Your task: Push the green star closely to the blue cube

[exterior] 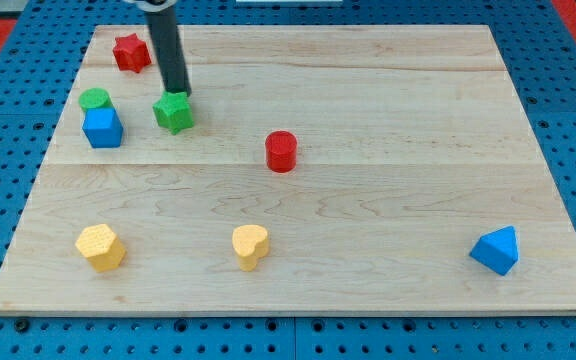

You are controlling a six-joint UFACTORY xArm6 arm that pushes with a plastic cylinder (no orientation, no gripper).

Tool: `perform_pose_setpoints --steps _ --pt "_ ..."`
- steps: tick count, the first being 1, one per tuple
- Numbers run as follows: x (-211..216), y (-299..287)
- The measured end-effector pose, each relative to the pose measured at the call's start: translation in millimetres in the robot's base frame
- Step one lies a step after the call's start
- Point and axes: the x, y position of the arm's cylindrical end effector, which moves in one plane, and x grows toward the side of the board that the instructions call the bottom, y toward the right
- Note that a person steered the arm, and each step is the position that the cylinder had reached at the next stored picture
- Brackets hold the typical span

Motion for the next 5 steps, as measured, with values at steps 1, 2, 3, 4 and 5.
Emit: perform_pose_setpoints --steps 1,2,3,4,5 --pt "2 48" --pt "14 71" --pt "38 43" --pt "50 -10" --pt "54 -49"
